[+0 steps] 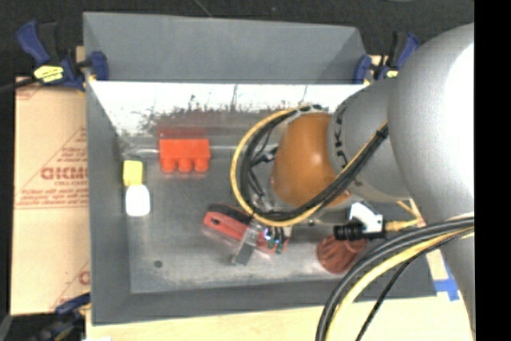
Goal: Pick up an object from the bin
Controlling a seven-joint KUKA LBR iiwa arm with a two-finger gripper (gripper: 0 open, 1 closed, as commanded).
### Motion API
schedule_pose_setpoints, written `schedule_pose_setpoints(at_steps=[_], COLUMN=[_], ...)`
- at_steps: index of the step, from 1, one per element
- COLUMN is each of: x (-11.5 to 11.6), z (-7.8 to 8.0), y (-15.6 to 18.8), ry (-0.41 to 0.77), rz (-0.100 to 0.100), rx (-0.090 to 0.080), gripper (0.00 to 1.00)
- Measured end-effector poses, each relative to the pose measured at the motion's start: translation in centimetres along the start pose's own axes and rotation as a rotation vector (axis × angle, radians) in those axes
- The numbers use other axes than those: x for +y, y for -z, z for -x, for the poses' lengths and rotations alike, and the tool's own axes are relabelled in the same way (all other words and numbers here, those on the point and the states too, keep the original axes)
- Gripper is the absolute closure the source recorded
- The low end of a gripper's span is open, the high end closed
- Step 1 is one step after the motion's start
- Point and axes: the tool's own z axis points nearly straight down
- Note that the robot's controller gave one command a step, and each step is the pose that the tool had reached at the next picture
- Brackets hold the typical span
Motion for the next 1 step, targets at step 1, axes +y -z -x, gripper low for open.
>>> schedule_pose_setpoints(at_steps=[1], x=[0.77], z=[-1.0], y=[0.29], ry=[0.404], rz=[-0.003], rx=[0.01], gripper=[1.0])
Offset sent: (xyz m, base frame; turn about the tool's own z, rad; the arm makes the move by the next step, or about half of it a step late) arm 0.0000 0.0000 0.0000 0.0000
